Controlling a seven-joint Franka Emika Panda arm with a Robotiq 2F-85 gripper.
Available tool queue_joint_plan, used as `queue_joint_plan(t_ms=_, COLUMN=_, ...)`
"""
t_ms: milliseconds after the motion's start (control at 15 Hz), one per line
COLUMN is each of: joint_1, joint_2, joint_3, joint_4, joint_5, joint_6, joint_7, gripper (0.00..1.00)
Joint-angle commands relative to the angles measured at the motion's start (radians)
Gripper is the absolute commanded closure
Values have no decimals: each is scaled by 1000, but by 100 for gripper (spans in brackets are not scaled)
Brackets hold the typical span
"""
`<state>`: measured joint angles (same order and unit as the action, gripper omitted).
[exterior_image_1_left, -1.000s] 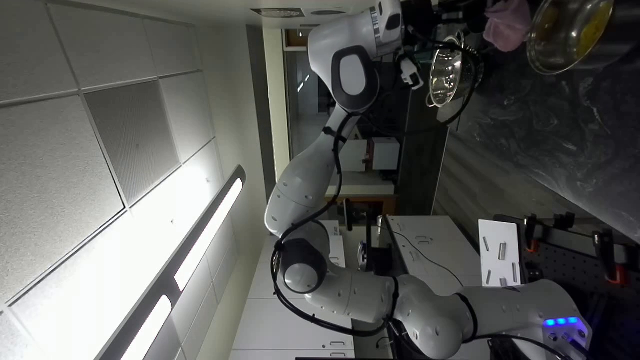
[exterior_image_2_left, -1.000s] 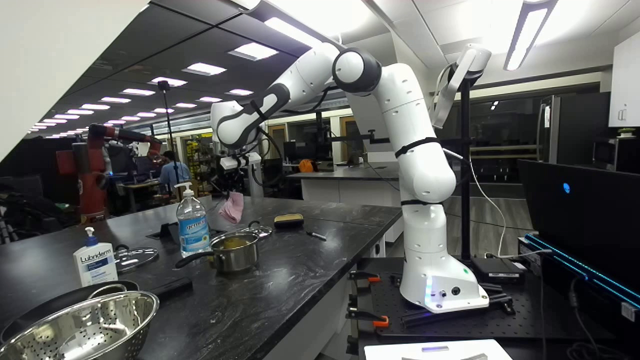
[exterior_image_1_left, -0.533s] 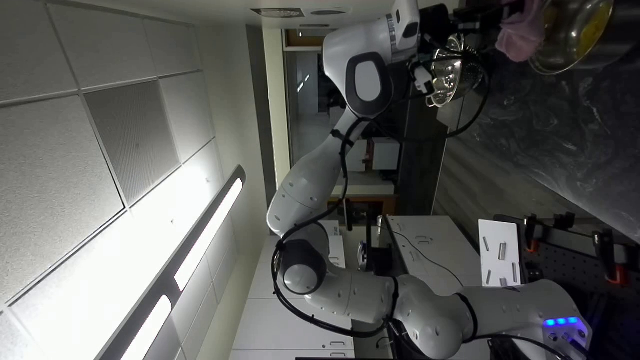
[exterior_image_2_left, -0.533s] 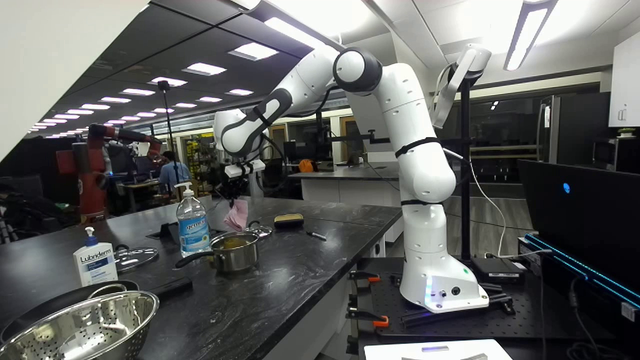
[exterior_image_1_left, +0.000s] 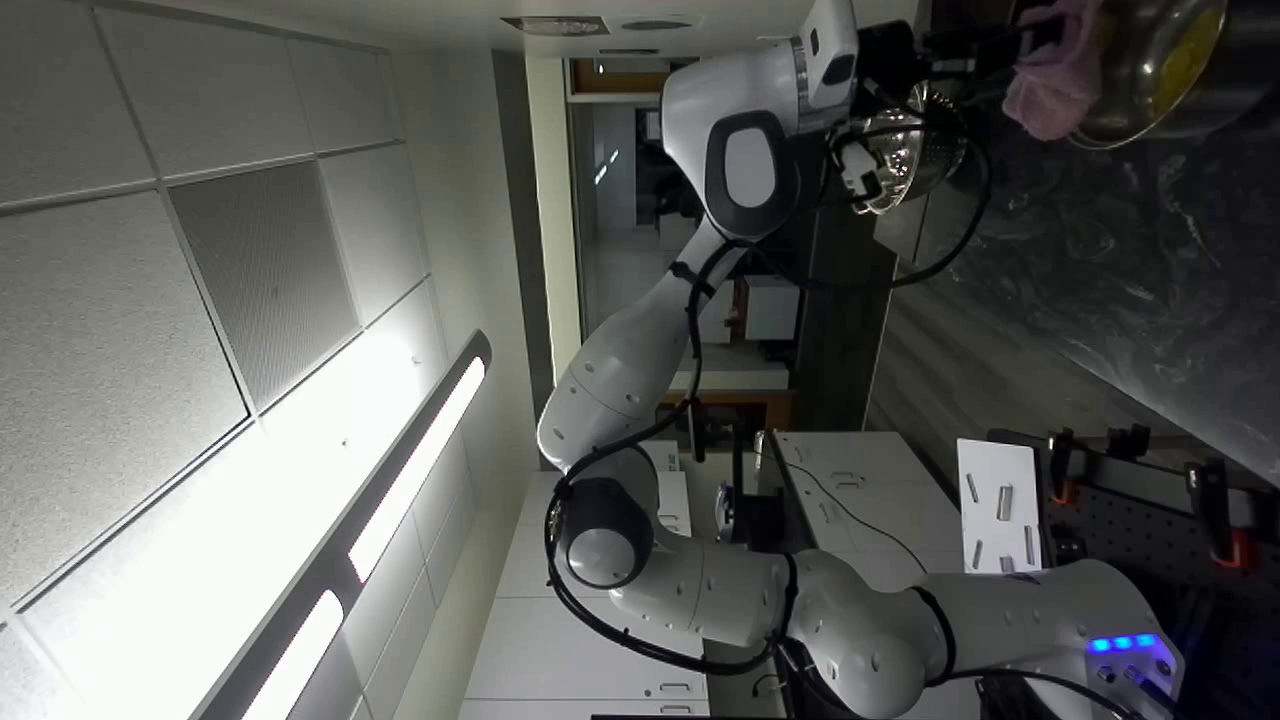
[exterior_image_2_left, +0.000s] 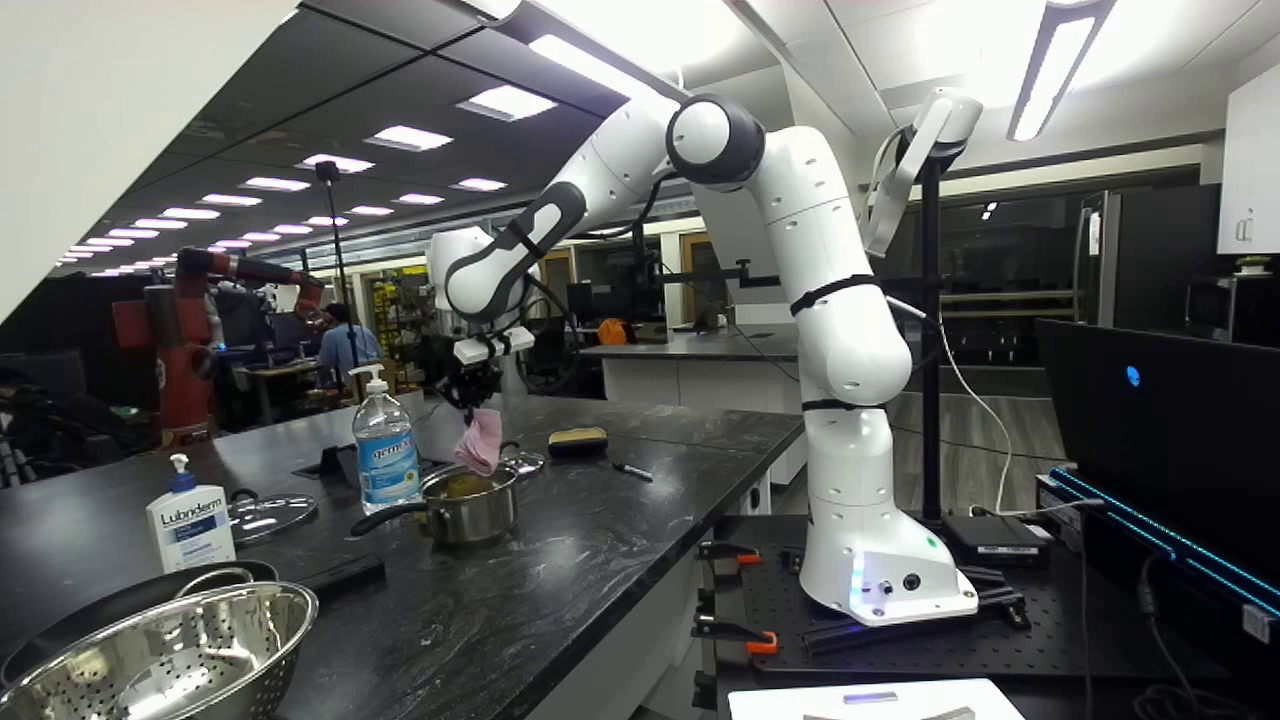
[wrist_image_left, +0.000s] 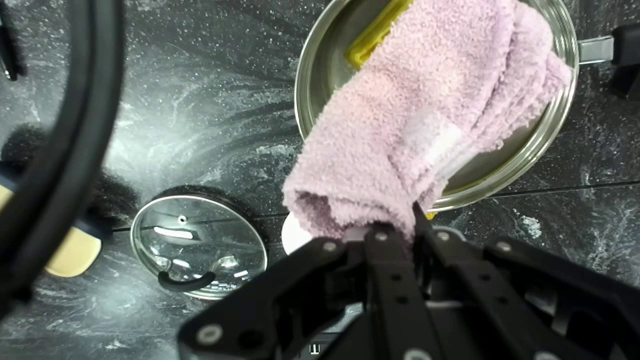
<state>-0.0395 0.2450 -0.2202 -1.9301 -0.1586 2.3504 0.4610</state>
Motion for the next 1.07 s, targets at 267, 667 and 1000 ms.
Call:
queue_joint_plan(t_ms=267, joint_1=-11, joint_2=0, joint_3=11, joint_4=1, joint_5=-3, joint_6=-3, joint_7=0, gripper=90)
queue_joint_plan(t_ms=667, joint_1=-11, joint_2=0, joint_3=11, joint_4=1, joint_5=-3, joint_6=-2, joint_7=0, gripper=90)
queue_joint_plan(t_ms=1000, joint_1=-10, joint_2=1, joint_3=9, joint_4=1, joint_5=-9, joint_6=1, joint_7=3, gripper=63)
